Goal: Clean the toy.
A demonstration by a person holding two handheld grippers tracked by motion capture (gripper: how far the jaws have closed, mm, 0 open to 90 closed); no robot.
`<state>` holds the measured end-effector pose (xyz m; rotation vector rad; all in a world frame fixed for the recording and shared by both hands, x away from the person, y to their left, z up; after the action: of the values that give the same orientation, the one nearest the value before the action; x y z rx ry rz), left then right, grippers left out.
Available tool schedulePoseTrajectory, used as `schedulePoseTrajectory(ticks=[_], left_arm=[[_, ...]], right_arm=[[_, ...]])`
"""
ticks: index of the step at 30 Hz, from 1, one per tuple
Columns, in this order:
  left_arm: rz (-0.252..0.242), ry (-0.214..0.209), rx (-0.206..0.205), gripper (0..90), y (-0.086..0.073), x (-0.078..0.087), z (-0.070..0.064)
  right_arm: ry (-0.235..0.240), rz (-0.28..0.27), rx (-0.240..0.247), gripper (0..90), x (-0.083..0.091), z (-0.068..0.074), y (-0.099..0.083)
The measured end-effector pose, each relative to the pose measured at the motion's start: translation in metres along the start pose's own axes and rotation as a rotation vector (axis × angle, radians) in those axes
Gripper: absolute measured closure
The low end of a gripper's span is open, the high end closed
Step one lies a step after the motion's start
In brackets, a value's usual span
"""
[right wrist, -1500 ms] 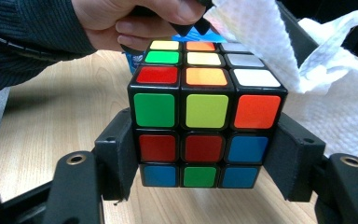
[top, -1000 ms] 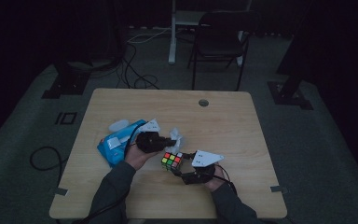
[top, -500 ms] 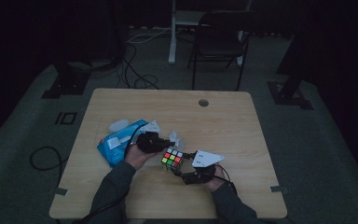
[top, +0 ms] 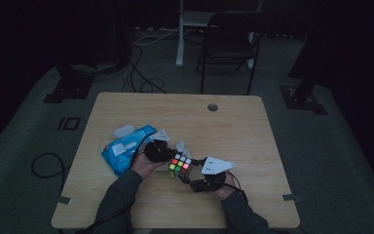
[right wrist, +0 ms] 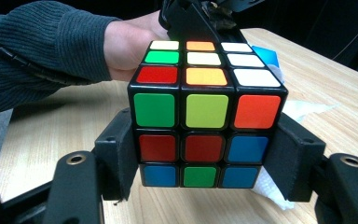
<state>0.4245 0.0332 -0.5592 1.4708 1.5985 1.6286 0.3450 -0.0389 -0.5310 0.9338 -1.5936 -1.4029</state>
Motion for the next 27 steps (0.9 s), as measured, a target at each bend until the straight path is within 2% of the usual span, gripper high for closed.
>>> schedulePoseTrajectory(ticks=[7, 21, 27], left_arm=[[-0.014, -0.009, -0.017, 87.7, 0.008, 0.002, -0.005], [-0.079, -0.030, -0.050, 87.6, 0.034, 0.011, -0.017], [-0.107, -0.056, -0.069, 87.6, 0.045, 0.014, -0.027]], right_arm=[[-0.003, 0.010, -0.006, 34.4, -0.001, -0.001, -0.004], [-0.001, 0.024, -0.009, 34.4, -0.002, -0.002, -0.010], [-0.004, 0.034, -0.017, 34.4, -0.002, -0.003, -0.013]])
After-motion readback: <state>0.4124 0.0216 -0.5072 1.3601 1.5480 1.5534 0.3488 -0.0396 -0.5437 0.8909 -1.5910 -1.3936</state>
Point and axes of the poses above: each handheld gripper's, and its own axes: x roughly backward along the jaws, y roughly out of its top, z roughly to its left, the point moved 10 cm from there along -x, roughly forward along the jaws, and after that the axes turned 15 degrees about -z, right-handed, at the moved point
